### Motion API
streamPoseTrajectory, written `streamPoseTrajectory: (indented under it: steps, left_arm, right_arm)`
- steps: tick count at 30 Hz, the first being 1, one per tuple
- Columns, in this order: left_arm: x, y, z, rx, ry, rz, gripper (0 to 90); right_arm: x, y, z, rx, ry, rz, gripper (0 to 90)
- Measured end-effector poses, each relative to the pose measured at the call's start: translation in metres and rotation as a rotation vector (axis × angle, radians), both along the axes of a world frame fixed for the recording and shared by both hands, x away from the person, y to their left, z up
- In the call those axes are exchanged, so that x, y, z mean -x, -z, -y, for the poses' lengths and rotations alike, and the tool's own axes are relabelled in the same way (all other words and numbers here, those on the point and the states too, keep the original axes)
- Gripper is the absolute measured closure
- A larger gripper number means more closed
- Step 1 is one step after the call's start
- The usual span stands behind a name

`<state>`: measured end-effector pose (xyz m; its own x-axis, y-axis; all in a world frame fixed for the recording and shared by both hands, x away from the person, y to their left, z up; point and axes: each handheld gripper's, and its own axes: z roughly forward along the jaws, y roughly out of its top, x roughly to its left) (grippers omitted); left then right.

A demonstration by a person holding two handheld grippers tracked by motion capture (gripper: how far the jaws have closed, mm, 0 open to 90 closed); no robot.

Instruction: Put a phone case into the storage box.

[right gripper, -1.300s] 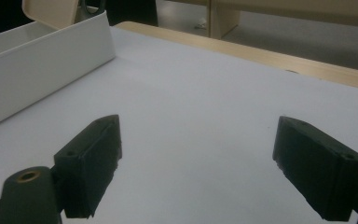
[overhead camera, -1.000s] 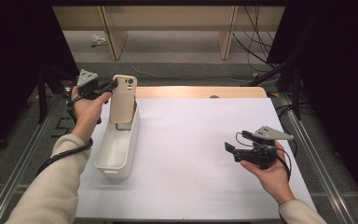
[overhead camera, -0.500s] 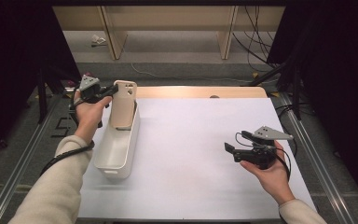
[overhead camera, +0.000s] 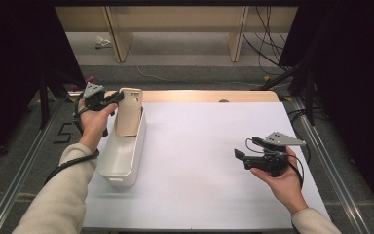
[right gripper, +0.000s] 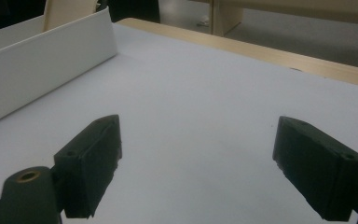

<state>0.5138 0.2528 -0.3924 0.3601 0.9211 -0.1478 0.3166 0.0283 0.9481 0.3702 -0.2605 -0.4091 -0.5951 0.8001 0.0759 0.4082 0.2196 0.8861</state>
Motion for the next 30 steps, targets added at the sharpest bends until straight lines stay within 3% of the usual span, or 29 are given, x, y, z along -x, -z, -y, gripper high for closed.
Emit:
streamPoseTrajectory:
  steps: [21,30]
  left_arm:
    - [-0.004,0.016,-0.003,-0.012,-0.008,-0.048,79.6]
    - [-0.007,0.02,-0.005,-0.048,-0.026,-0.063,77.5]
  right_arm:
    - [0.0,0.0,0.0,0.0,-0.005,-0.003,16.3]
    - [-0.001,0.0,0.0,0.0,-0.005,-0.004,16.3]
